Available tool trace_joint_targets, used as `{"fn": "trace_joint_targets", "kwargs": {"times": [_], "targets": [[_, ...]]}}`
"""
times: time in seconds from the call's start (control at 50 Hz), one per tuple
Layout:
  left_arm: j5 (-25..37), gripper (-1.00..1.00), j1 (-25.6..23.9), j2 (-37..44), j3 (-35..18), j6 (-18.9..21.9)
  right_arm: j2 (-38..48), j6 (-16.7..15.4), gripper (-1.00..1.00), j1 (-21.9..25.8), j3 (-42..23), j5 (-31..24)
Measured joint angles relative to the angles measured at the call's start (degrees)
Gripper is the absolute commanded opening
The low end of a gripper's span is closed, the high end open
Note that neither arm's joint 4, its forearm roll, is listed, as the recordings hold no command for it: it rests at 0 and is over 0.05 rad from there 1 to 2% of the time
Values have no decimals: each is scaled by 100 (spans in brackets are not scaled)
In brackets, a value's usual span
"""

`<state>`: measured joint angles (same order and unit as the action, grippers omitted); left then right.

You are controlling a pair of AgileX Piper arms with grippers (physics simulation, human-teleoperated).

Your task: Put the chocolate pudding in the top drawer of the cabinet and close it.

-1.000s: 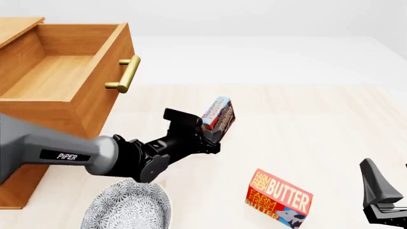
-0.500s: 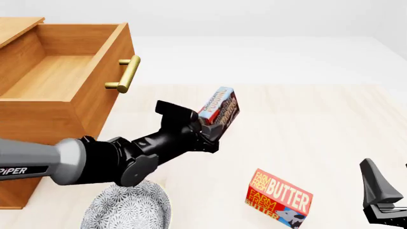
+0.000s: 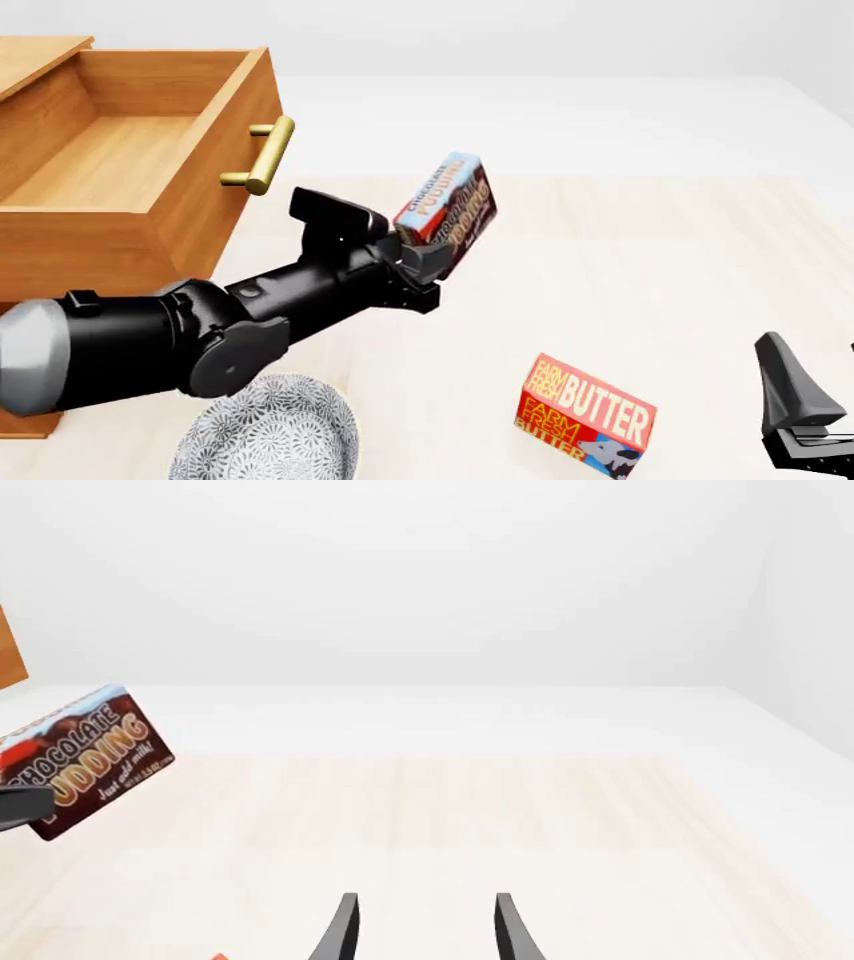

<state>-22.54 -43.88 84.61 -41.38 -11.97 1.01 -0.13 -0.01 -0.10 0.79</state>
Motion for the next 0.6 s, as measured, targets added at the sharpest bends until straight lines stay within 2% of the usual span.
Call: {"fn": "trace_joint_targets", "kwargs": {"times": [0.6], "targets": [[1121, -100, 76, -1198, -297, 419, 0, 0, 100, 0, 0, 0]]}}
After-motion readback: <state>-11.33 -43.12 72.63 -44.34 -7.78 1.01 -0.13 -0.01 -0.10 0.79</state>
